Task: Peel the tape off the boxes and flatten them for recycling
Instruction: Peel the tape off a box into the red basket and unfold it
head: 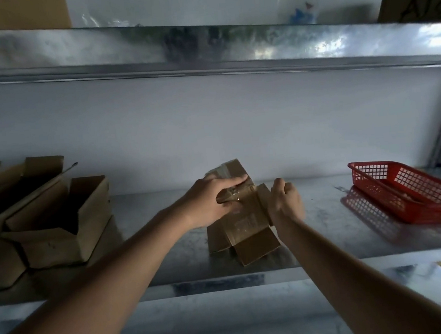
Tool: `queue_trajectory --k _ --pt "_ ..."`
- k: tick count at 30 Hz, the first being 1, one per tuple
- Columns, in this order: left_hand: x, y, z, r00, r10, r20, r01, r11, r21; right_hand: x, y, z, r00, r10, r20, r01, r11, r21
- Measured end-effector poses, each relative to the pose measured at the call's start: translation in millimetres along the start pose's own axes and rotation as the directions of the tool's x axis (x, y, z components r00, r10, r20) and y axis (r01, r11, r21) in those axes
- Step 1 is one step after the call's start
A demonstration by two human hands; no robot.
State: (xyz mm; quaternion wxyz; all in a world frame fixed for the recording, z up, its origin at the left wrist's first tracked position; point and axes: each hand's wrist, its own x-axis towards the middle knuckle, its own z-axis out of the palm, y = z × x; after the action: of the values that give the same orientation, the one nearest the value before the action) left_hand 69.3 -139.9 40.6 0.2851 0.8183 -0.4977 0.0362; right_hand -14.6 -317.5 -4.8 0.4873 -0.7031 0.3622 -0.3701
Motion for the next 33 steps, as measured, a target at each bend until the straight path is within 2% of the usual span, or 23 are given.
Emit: queue_trajectory --k 6,9,11,13,16,18,22,26,30,33 --pt "2.3 11.0 15.1 0.997 0.024 0.070 -0.031 0.994 0.107 7.9 10.9 -6.9 0.984 0.134 0.115 -0.113 0.979 -0.170" --pt "7.1 14.2 18.4 0.998 0.001 0.058 -0.010 0.989 0.150 7.1 14.3 -12.0 0.983 0.117 0.144 -0.070 0.952 -0.299" --pt "11.5 15.5 19.3 0.999 -0.002 0.054 -0.007 0.986 0.169 7.5 17.1 -15.3 0.988 0.046 0.146 0.006 0.941 -0.338" --pt "15.3 15.4 20.2 0.999 0.010 0.053 -0.019 0.984 0.178 9.0 18.8 -18.4 0.987 -0.057 0.149 0.100 0.950 -0.295" --pt "19.1 11.9 20.2 0.997 0.024 0.070 -0.037 0.979 0.200 8.5 17.8 -22.8 0.965 -0.195 0.176 0.214 0.972 -0.096" --pt "20.4 8.4 20.0 0.996 0.048 0.079 -0.062 0.979 0.193 6.0 17.9 -26.9 0.939 -0.283 0.193 0.286 0.958 0.016" --pt "21.5 2.6 21.4 0.991 0.050 0.126 -0.062 0.993 0.096 -1.1 23.4 -39.4 0.875 -0.414 0.251 0.396 0.910 0.119" --pt "28.9 3.3 15.1 0.987 0.003 0.161 0.000 1.000 -0.022 -5.9 33.6 -59.0 0.802 -0.497 0.330 0.485 0.866 0.125" --pt "45.7 15.8 4.2 0.989 0.019 0.144 -0.040 0.989 0.145 -7.1 36.3 -67.8 0.763 -0.581 0.284 0.588 0.806 0.069" --pt "56.8 24.6 5.3 0.988 0.058 0.144 -0.089 0.973 0.213 -4.0 33.3 -70.3 0.759 -0.593 0.269 0.598 0.798 0.073"
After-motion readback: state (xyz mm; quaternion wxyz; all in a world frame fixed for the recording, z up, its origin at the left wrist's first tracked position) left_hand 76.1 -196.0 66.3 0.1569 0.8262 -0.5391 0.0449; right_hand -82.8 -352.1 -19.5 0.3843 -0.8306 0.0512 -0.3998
